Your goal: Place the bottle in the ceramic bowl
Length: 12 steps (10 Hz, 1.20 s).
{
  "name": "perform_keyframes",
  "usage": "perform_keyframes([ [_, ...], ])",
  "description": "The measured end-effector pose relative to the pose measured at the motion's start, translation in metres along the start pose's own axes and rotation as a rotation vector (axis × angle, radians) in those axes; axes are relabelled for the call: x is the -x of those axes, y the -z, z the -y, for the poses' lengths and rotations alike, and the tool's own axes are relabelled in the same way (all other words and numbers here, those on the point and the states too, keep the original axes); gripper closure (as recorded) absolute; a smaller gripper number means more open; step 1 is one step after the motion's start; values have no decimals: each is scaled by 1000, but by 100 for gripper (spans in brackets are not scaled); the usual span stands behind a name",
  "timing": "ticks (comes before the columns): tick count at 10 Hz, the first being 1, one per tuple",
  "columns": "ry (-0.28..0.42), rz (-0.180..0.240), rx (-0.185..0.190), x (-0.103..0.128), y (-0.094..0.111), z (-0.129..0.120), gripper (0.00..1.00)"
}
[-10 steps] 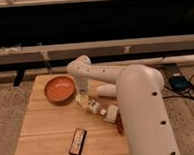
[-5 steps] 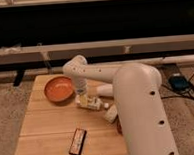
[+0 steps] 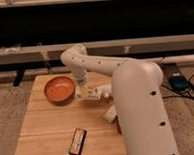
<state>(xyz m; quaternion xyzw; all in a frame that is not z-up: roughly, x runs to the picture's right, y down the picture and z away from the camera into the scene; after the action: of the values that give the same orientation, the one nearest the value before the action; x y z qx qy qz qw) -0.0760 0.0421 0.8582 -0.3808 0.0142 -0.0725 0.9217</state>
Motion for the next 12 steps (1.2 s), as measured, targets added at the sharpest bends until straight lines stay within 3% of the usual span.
perform_keyframes([
  [6, 183, -59, -38, 27, 32, 70, 100],
  [12, 312, -53, -71, 80, 66, 91, 100],
])
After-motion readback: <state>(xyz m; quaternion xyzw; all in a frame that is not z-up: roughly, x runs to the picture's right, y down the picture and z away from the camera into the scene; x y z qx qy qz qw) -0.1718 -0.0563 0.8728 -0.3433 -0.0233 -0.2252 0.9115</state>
